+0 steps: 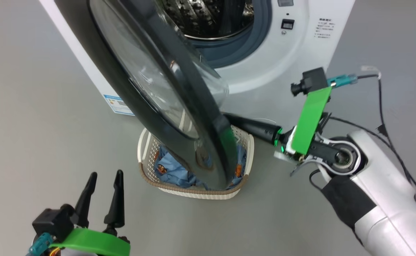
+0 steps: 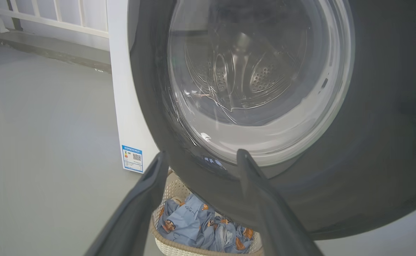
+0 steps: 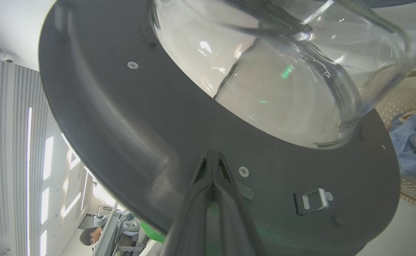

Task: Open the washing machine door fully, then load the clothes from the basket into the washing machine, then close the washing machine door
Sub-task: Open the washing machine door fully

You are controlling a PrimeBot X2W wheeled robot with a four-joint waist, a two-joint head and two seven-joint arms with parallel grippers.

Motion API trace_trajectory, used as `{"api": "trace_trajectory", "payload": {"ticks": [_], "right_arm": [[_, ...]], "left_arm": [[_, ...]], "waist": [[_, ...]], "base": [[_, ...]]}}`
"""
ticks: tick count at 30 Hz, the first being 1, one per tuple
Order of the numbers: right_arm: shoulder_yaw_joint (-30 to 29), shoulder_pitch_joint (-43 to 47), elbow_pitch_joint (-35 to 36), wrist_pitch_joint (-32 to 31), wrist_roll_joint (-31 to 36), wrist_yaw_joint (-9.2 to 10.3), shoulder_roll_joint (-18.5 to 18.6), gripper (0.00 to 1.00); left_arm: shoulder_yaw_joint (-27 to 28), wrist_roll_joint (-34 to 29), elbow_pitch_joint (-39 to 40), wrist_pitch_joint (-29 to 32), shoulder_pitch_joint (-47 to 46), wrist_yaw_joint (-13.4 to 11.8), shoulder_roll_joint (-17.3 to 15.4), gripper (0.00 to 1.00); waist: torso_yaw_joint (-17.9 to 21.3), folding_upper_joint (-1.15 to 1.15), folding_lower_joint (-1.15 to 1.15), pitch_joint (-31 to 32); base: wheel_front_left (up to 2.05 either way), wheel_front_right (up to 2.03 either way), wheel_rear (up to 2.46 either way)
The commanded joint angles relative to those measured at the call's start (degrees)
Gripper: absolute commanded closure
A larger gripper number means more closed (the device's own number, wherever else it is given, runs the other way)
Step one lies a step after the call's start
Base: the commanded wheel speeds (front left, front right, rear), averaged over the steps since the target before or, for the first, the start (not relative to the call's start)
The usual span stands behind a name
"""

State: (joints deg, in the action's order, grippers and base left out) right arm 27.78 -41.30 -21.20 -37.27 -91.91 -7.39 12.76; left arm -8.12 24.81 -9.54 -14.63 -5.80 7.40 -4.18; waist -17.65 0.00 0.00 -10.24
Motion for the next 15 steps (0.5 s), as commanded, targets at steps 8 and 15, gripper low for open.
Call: {"api": "trace_trajectory", "payload": {"ticks": [8, 15], "right_arm": [[3.3, 3.8, 3.4, -2.4, 0.0, -0.10, -4.0, 1.00], [3.7, 5.0, 3.8, -2.6, 0.2, -0.10, -5.4, 1.00]], "left_arm": [[2.0, -1.2, 1.9, -0.4, 0.4, 0.1, -1.2, 0.00], [1.9, -1.3, 1.9, -0.4, 0.8, 0.1, -1.5, 0.00]], "waist": [[-1.9, 0.00, 0.00, 1.6], [-2.3, 0.00, 0.00, 2.2]], "base": [[0.00, 0.00, 0.00], [0.00, 0.00, 0.00]]}}
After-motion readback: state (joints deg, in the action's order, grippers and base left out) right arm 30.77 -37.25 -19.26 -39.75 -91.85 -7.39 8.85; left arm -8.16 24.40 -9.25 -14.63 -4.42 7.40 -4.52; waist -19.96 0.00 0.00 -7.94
